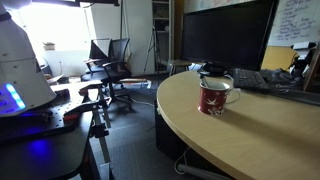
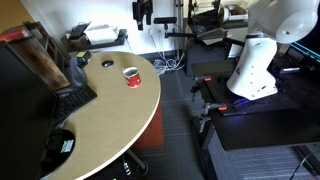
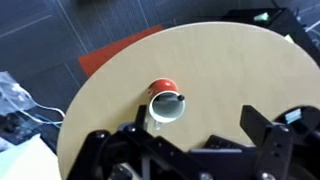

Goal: Pick up the pen from red mug cup and put it on the table.

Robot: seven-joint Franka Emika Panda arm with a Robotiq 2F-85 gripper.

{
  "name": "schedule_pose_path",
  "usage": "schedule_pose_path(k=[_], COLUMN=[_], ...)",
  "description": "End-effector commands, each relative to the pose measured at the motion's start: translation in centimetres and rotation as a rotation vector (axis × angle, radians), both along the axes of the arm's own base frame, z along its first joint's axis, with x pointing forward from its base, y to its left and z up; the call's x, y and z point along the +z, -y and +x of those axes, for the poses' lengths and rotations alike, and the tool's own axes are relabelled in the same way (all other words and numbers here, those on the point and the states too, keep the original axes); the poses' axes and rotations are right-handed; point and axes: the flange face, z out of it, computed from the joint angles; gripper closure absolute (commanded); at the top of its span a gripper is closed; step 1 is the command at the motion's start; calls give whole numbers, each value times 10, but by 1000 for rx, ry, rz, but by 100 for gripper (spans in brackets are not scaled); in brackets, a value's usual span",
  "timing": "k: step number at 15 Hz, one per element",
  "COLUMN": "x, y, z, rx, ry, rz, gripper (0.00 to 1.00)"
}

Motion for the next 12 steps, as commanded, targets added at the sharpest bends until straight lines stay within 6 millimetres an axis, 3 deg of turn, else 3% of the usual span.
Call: schedule_pose_path(k=[1,4,8,12], x=[-32,-69,-112,-151], y=[46,69,80,86], z=[33,63,104,130], rx=[-194,-303,-348,-384], ry=[33,32,-24,-71], rz=[77,135,197,300], gripper=[0,0,0,0])
